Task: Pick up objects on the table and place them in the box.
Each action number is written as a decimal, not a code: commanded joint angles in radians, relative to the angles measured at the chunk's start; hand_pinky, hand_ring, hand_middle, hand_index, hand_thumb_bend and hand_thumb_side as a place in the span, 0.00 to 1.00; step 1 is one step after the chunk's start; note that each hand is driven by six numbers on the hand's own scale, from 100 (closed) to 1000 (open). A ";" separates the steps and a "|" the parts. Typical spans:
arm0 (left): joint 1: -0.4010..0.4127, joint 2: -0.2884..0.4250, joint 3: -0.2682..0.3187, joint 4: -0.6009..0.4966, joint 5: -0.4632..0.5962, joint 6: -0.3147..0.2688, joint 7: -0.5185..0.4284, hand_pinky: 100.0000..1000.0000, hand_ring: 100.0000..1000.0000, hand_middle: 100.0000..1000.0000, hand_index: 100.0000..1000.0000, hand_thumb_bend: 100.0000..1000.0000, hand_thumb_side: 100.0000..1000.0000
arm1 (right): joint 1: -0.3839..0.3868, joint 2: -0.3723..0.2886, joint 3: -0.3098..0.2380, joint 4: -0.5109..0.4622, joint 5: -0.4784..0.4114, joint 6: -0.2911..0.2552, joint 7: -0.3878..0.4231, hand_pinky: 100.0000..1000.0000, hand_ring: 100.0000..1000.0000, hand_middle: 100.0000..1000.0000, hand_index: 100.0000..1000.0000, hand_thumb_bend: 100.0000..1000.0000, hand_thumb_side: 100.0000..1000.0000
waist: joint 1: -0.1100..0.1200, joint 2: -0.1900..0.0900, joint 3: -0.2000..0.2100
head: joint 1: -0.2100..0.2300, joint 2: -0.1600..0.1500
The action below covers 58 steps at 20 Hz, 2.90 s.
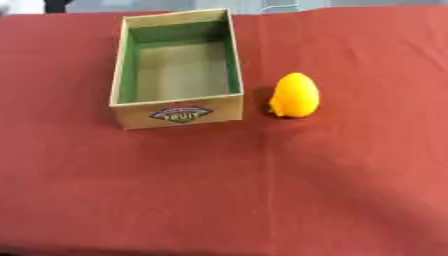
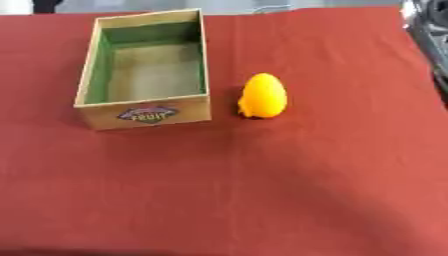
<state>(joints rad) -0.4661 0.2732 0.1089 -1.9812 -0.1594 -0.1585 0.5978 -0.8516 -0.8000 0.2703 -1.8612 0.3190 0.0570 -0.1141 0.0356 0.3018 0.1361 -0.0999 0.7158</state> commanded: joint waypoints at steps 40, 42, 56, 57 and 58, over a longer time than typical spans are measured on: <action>0.003 0.037 -0.004 -0.019 0.007 0.007 -0.016 0.53 0.56 0.60 0.75 0.03 0.88 | -0.402 0.236 0.226 0.855 0.508 -0.278 0.633 0.88 0.94 0.85 1.00 0.40 0.80 | -0.002 -0.039 -0.008 | 0.001 0.003; 0.004 0.037 -0.003 -0.019 0.006 0.007 -0.016 0.53 0.56 0.60 0.75 0.03 0.88 | -0.401 0.227 0.202 0.849 0.502 -0.288 0.663 0.88 0.94 0.86 1.00 0.43 0.79 | -0.002 -0.039 -0.010 | 0.002 0.003; 0.003 0.042 -0.003 -0.019 0.003 0.008 -0.018 0.53 0.56 0.60 0.75 0.03 0.88 | -0.312 0.103 0.233 0.771 0.471 -0.399 0.870 0.88 0.95 0.85 1.00 0.66 0.80 | -0.004 -0.038 -0.014 | 0.008 0.002; 0.003 0.042 -0.003 -0.019 0.003 0.008 -0.019 0.53 0.56 0.60 0.75 0.03 0.88 | -0.309 0.099 0.233 0.763 0.469 -0.396 0.885 0.88 0.95 0.85 1.00 0.66 0.80 | -0.003 -0.038 -0.014 | 0.007 0.002; 0.002 0.042 -0.003 -0.019 0.002 0.008 -0.020 0.53 0.56 0.60 0.75 0.03 0.88 | -0.306 0.096 0.234 0.755 0.465 -0.393 0.901 0.88 0.95 0.85 1.00 0.63 0.77 | -0.003 -0.038 -0.014 | 0.007 0.002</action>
<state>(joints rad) -0.4521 0.2904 0.0973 -1.9812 -0.1511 -0.1512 0.5799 -1.1408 -0.6708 0.5102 -1.0790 0.7952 -0.3363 0.7677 0.0314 0.2888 0.1225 -0.0942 0.7197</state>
